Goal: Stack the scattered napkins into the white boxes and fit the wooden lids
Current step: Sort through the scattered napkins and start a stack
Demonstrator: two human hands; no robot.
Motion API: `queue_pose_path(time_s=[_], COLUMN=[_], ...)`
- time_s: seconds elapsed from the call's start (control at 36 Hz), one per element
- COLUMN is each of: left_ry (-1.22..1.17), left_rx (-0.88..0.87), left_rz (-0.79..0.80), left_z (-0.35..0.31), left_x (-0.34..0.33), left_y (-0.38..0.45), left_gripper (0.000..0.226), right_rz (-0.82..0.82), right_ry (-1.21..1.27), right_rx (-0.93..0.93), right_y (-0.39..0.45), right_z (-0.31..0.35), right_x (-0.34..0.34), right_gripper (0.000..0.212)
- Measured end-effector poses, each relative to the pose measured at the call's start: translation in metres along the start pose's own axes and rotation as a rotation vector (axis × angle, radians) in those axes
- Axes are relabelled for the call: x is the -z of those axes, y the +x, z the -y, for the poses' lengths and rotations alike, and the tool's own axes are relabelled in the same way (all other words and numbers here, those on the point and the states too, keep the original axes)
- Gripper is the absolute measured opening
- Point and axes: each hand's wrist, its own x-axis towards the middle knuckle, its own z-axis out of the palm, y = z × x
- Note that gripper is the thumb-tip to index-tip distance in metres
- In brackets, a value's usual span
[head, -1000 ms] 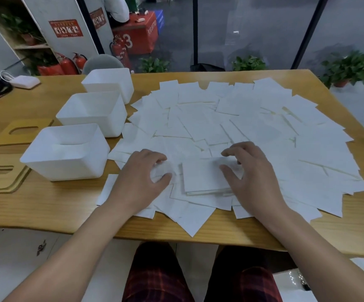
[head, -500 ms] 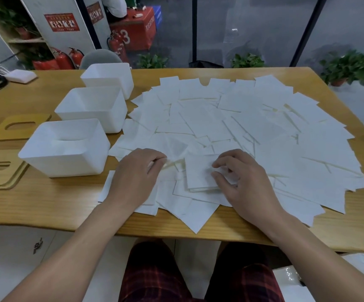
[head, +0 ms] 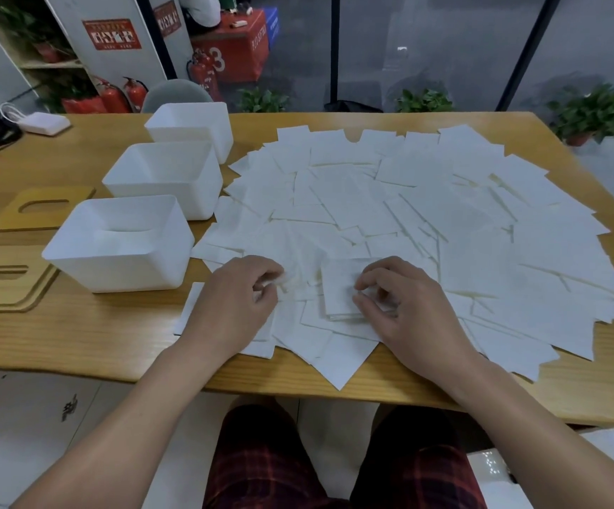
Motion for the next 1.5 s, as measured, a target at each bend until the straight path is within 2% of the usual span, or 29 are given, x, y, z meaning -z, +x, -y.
queue_pose_path(time_s=[0.11,0.22,0.31,0.39,0.5,0.61,0.72,0.78,0.83,0.89,0.94,1.0,1.11,1.19,1.31,1.39,1.5], left_ry=[-0.020,-0.122,-0.221,-0.247,-0.381,-0.478,-0.371,-0.312,-0.333,-0.414,-0.518,-0.545,-0.463,-0.383,-0.172,-0.114,-0.065], left_rx=[0.021,0.047,0.018,-0.041,-0.071,-0.028,-0.045,-0.058,0.010,0.104,0.134,0.116,0.122,0.101,0.016,-0.002,-0.001], left_rz=[-0.058,-0.200,-0.249,-0.188,0.030,0.142,0.012,-0.047,0.022,0.117,0.172,0.161,0.094,0.080,0.041,-0.020,0.016], left_z=[-0.002,-0.020,-0.042,-0.063,-0.082,-0.082,-0.075,-0.072,-0.069,-0.067,-0.067,-0.068,-0.068,-0.066,-0.059,-0.051,-0.037], left_x=[-0.001,0.005,0.006,-0.003,-0.015,-0.015,-0.012,-0.009,-0.007,-0.009,-0.014,-0.019,-0.027,-0.031,-0.030,-0.025,-0.020], left_y=[0.001,-0.004,-0.011,-0.019,-0.022,-0.020,-0.010,0.000,0.013,0.025,0.030,0.032,0.034,0.035,0.034,0.032,0.026], left_gripper=[0.018,0.015,0.015,0.013,0.017,0.025,0.026,0.035,0.053,0.060,0.050,0.033,0.019,0.013,0.017,0.026,0.036], right_rz=[0.005,-0.006,0.012,0.079,0.091,0.014,-0.040,-0.013,0.043,0.072,0.070,0.072,0.002,-0.065,-0.074,-0.096,-0.150], right_ry=[-0.012,-0.013,0.158,0.443,0.533,0.477,0.473,0.485,0.473,0.433,0.394,0.358,0.315,0.246,0.160,-0.021,-0.073], right_rx=[-0.002,-0.013,-0.091,-0.230,-0.325,-0.365,-0.370,-0.345,-0.317,-0.286,-0.280,-0.296,-0.349,-0.361,-0.301,-0.191,-0.123], right_y=[0.000,-0.002,-0.003,0.001,0.006,0.007,0.006,0.006,0.007,0.010,0.015,0.019,0.022,0.023,0.017,0.012,0.007], right_z=[0.001,0.010,0.025,0.041,0.041,0.027,0.018,0.017,0.015,0.010,0.002,-0.007,-0.024,-0.028,-0.028,-0.033,-0.034], right_x=[0.000,0.007,0.016,0.023,0.022,0.022,0.029,0.037,0.045,0.051,0.053,0.052,0.047,0.042,0.036,0.032,0.030], right_gripper=[0.007,0.017,0.031,0.043,0.048,0.032,0.028,0.027,0.028,0.030,0.030,0.027,0.016,0.016,0.027,0.038,0.029])
